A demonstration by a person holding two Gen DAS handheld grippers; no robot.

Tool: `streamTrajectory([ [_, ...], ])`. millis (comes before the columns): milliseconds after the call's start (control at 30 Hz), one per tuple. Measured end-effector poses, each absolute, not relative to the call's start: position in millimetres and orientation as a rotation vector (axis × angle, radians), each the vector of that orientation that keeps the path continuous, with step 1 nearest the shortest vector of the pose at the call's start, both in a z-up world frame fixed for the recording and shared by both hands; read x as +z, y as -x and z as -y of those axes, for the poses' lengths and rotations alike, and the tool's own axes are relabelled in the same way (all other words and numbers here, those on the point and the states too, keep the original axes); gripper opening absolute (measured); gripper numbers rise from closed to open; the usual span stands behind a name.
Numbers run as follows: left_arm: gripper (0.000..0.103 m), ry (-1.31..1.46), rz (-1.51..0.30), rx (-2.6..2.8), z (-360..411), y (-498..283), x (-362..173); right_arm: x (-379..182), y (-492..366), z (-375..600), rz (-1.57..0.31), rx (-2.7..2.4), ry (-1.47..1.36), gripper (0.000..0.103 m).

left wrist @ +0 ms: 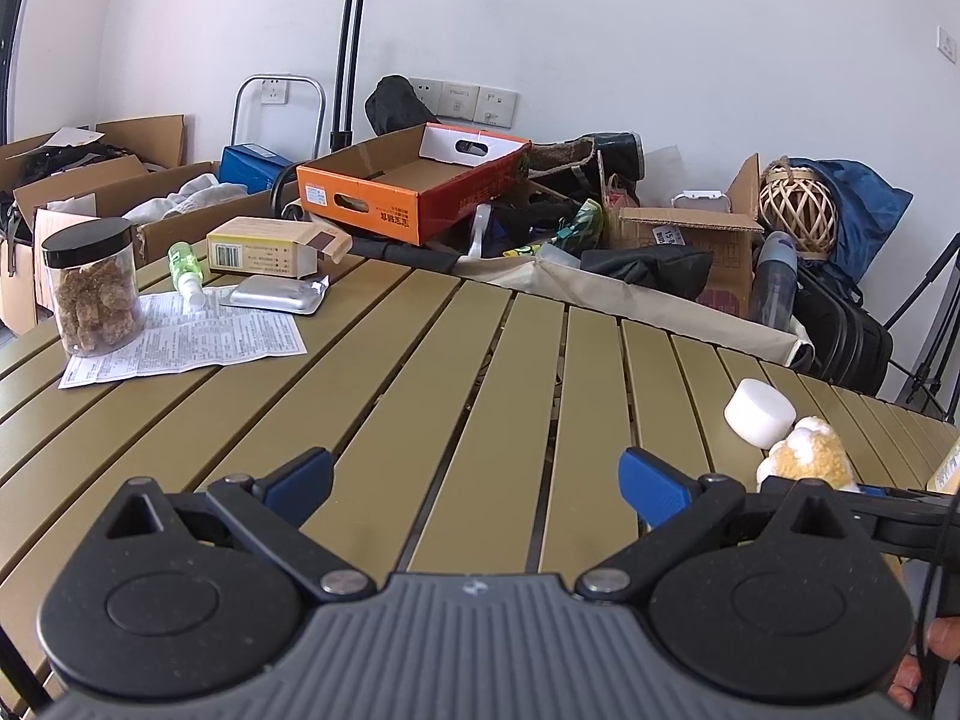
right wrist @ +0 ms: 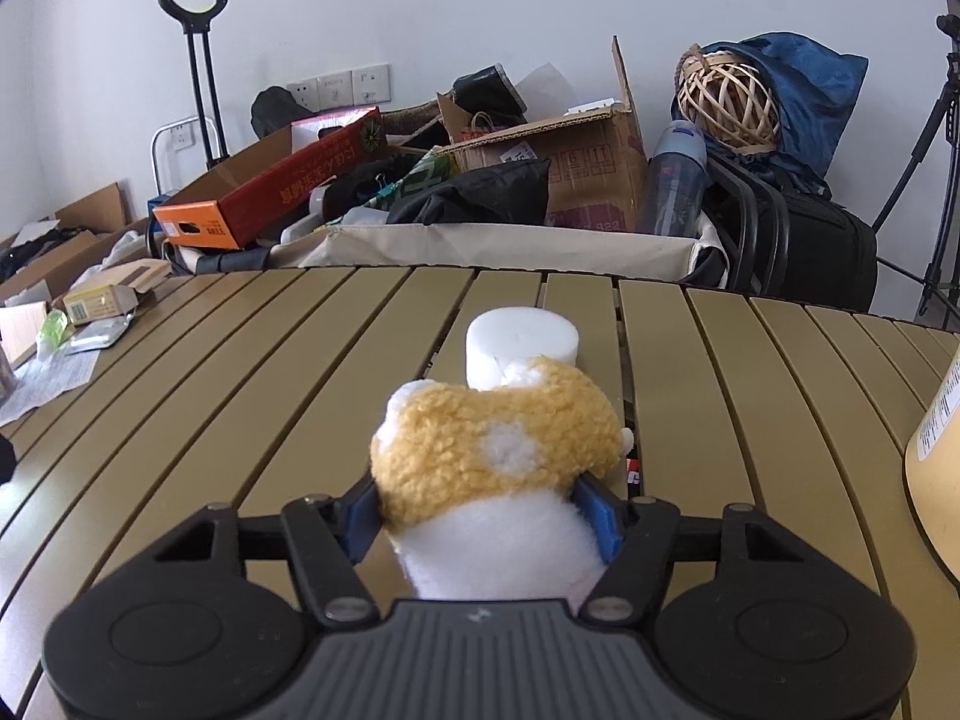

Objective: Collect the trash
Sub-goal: 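Grasp the white foam cylinder with the left gripper while right gripper holds the plush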

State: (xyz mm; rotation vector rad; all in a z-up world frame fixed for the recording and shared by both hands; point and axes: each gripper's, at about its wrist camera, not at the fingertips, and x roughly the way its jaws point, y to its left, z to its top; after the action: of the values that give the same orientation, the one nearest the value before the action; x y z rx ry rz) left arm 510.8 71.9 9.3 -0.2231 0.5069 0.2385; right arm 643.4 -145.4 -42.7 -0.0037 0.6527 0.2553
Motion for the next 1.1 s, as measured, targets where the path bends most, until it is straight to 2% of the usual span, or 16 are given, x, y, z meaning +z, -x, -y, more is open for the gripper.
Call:
streamTrajectory([
  [500, 0.103, 0.234, -0.494, 0.213, -58.8, -507.1, 14.0, -6.2, -596.4, 209.3, -0.527, 0.171, -0.107, 0.063],
  [1100, 0.103, 0.134, -0.478, 0.057, 50.5, -538.0, 50.6, 2.8, -532.1, 347.7, -0.468, 0.018, -0.220, 0.063],
])
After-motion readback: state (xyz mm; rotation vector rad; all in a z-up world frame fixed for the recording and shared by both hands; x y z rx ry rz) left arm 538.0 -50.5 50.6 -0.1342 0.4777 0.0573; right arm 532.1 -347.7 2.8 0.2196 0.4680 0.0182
